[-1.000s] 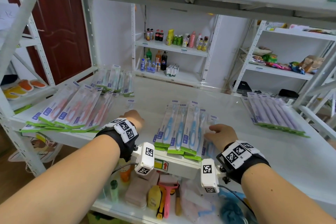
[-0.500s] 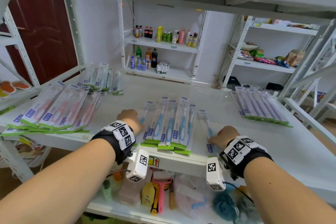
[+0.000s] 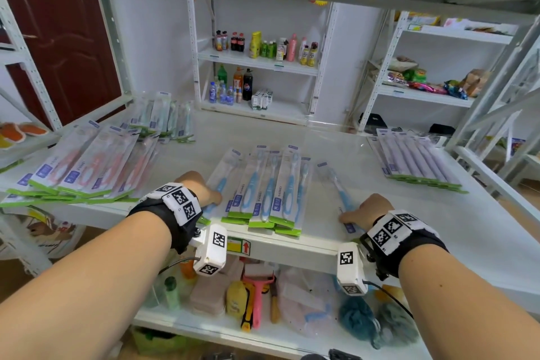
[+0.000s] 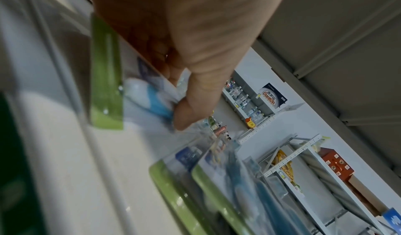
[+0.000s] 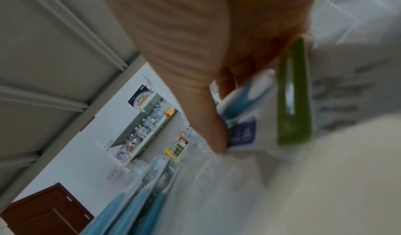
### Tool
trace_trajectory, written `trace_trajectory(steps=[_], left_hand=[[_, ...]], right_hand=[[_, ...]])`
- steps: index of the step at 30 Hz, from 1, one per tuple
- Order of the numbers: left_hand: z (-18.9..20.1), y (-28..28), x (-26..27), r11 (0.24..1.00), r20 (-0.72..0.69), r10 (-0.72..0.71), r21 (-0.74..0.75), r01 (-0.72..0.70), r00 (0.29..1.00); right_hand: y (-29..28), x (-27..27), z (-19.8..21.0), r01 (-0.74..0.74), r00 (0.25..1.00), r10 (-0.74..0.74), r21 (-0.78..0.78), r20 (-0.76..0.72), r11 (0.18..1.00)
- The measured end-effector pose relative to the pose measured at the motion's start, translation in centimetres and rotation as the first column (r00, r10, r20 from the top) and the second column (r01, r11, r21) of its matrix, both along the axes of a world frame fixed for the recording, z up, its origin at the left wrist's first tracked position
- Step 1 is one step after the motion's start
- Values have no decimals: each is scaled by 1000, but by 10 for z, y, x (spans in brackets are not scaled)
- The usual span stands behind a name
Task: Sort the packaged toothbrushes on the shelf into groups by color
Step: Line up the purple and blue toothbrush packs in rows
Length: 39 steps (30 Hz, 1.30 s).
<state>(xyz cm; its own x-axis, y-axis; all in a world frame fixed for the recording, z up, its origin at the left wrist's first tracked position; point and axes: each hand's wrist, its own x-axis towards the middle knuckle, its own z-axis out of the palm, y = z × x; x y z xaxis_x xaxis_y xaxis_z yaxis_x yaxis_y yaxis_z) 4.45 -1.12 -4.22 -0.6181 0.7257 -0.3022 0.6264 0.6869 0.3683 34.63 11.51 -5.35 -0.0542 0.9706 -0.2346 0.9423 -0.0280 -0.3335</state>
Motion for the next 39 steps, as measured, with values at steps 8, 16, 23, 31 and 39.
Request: trace_trajectory(steps=[8,16,23,31,39], left_hand=[[2,-2,7,895,79,170,405,-187,982],[16,32,91,676,552,-16,620,-398,833],[16,69,228,767,827,-164,449,-458,537],[-11,93,338,877,843,-278,418,-237,461],[-24,114,378,893,783,-296,431,-132,547]], right_hand=[[-1,11,9,-95,978,102,46,-180,994],[6,60,12,103,736,-55,32,-674,994],[22,160,0,210,590,-197,-87,-783,974],[29,263,-13,329,462,-354,-214,-813,920],[42,293,-7,155,655,-275,-231,-704,961]])
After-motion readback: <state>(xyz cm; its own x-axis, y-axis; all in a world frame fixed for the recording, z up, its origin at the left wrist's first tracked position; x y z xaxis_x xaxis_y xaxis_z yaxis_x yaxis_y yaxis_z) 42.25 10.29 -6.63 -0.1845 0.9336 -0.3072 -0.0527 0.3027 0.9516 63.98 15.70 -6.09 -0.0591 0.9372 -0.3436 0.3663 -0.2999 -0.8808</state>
